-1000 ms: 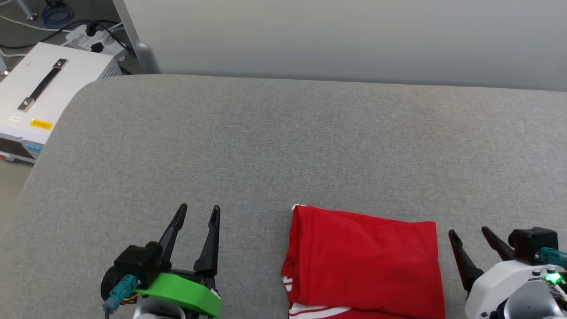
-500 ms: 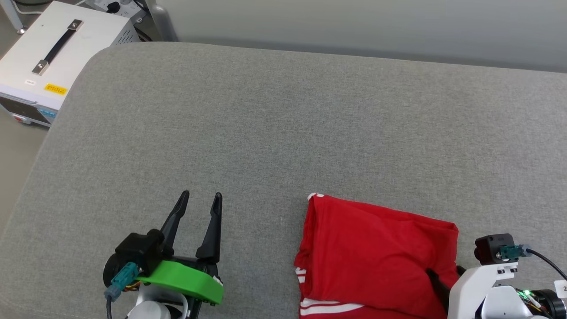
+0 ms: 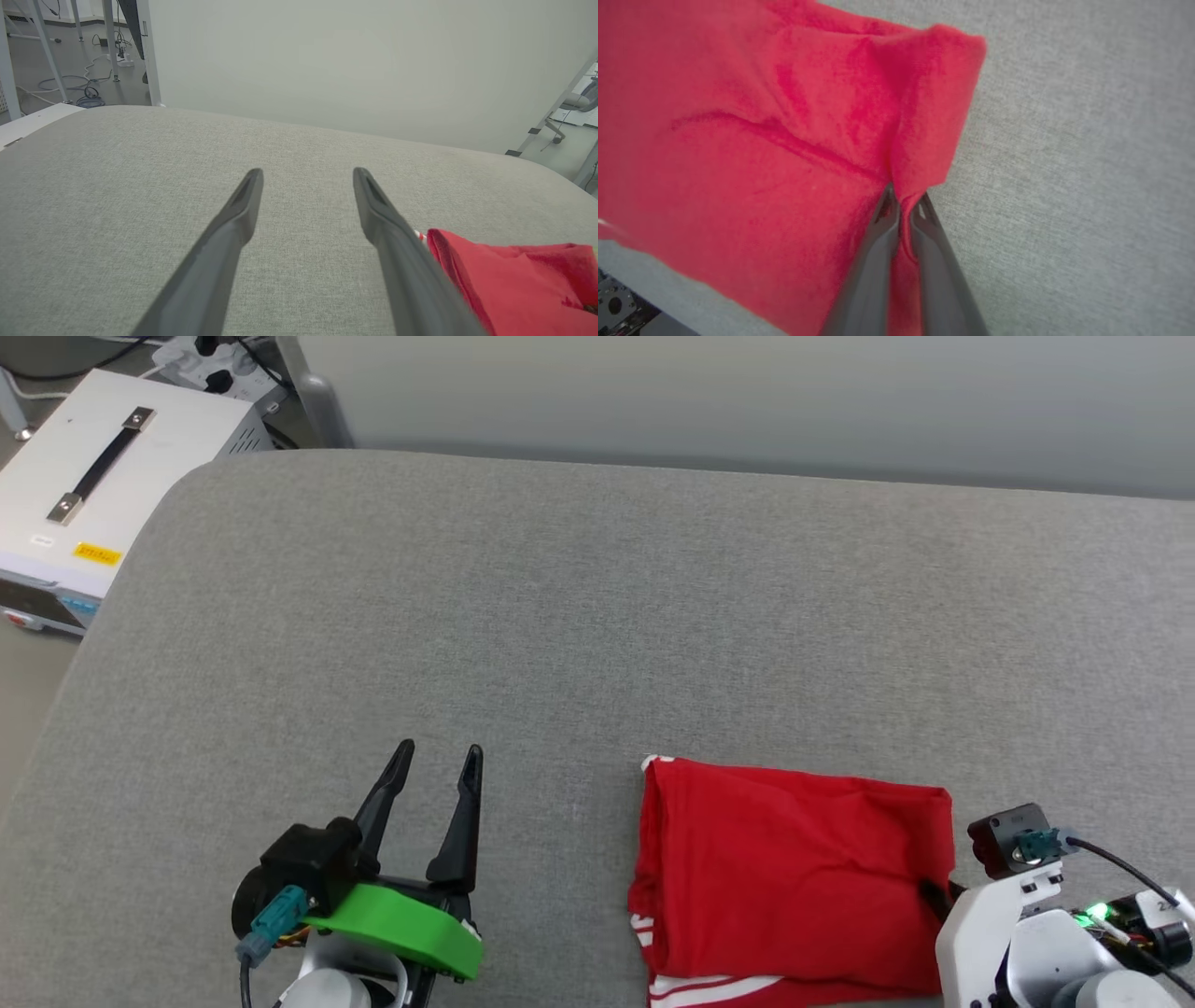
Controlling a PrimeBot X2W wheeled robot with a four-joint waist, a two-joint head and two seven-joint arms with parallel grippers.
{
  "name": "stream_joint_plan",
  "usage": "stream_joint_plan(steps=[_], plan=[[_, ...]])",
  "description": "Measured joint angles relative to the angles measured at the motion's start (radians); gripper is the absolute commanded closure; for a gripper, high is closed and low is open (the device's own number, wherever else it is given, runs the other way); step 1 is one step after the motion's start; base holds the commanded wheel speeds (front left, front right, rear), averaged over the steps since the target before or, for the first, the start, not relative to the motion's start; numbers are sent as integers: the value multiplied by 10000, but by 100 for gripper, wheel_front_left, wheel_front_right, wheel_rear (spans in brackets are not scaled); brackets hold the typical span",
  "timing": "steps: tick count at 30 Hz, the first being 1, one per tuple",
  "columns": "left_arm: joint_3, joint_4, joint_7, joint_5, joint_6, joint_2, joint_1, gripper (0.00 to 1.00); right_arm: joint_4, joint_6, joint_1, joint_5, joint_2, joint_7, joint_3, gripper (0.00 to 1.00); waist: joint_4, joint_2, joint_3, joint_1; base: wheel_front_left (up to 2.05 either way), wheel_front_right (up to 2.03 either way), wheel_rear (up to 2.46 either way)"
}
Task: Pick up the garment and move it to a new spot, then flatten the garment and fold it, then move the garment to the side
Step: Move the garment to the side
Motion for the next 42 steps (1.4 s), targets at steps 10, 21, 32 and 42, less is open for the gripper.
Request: stream_joint_plan(steps=[10, 21, 32, 42], plan=[[-520, -125, 0, 88, -6, -15, 233, 0, -1202, -4, -1035, -151, -2650, 520, 1559, 100, -1338, 0, -283, 0, 0, 0, 0], [-1005, -1012, 104, 349, -10, 299, -38, 0, -1081, -4, -2987, 50, -4698, 625, 2134, 100, -3329, 0, 143, 0, 0, 0, 0], [-949, -3233, 1394, 568, -4, 1214, -1011, 0, 1356, -4, -4565, -345, -4982, -1166, 1133, 100, -4629, 0, 1799, 1, 0, 0, 0], [-663, -5225, 2543, 704, 27, 1816, -1643, 0, 4052, -4, -5686, -1007, -4583, -2759, -756, 100, -5094, 0, 3615, 1, 0, 0, 0]])
